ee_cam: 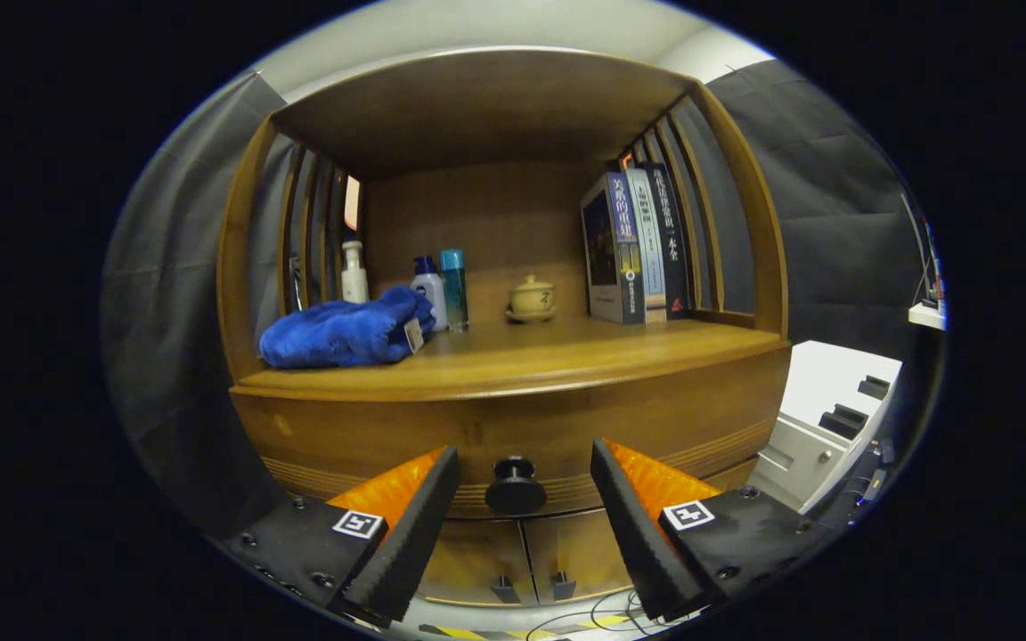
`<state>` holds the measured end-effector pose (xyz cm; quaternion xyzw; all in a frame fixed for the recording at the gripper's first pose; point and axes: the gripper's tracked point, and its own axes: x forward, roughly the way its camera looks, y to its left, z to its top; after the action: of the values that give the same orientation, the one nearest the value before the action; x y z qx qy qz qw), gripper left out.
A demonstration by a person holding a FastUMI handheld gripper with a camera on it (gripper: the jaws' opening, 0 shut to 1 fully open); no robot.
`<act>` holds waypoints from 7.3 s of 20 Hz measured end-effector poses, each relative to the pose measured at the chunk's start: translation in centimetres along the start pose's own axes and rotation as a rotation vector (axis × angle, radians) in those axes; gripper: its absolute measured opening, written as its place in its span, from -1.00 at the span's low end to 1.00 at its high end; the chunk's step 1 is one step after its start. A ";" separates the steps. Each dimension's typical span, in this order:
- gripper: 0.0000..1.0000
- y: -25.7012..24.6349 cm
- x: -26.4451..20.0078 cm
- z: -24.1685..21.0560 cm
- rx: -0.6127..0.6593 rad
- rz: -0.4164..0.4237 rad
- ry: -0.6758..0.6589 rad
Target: Pull open the drawer, take out the items inside it, and place them on the countertop above the cabinet.
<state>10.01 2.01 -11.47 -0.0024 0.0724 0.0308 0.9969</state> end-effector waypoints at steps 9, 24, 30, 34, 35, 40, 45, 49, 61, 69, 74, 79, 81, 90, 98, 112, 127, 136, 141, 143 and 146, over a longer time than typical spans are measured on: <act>0.59 0.1 2.8 -2.9 -0.004 0.033 0.057; -0.25 0.4 2.2 -3.7 -0.035 0.030 0.112; -0.25 0.3 0.3 -4.0 -0.001 0.025 0.137; -0.26 0.2 -1.0 -4.2 -0.003 0.024 0.151; -0.25 0.2 -1.4 -4.3 -0.006 0.024 0.153; -0.26 0.0 -3.1 -4.6 0.000 0.032 0.182; -0.25 -0.1 -4.7 -5.0 0.005 0.031 0.204; -0.26 -0.1 -5.9 -5.2 0.009 0.031 0.213; -0.26 -0.5 -11.2 -7.0 -0.002 0.039 0.276; -0.26 -0.5 -13.6 -7.5 -0.011 0.047 0.302; -0.26 -0.4 -14.1 -7.7 -0.004 0.059 0.316; -0.16 -0.5 -14.0 -7.6 -0.012 0.056 0.330; -0.12 -0.5 -14.1 -7.6 -0.008 0.056 0.332; -0.18 0.0 -14.6 -7.8 -0.008 0.072 0.353; -0.18 0.0 -15.3 -7.9 0.000 0.073 0.368; 0.64 0.7 -16.2 -2.7 0.084 0.085 0.323; 0.85 2.6 -15.9 2.9 0.019 0.132 0.282; 0.90 3.7 -11.7 7.4 -0.013 0.134 0.224; 0.95 3.9 -7.8 8.2 -0.034 0.108 0.271; 0.95 4.0 -6.3 8.0 -0.059 0.110 0.300; 0.95 4.2 -4.0 7.1 -0.054 0.112 0.362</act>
<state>6.78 6.02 -3.86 -0.0305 0.2497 0.0872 0.9639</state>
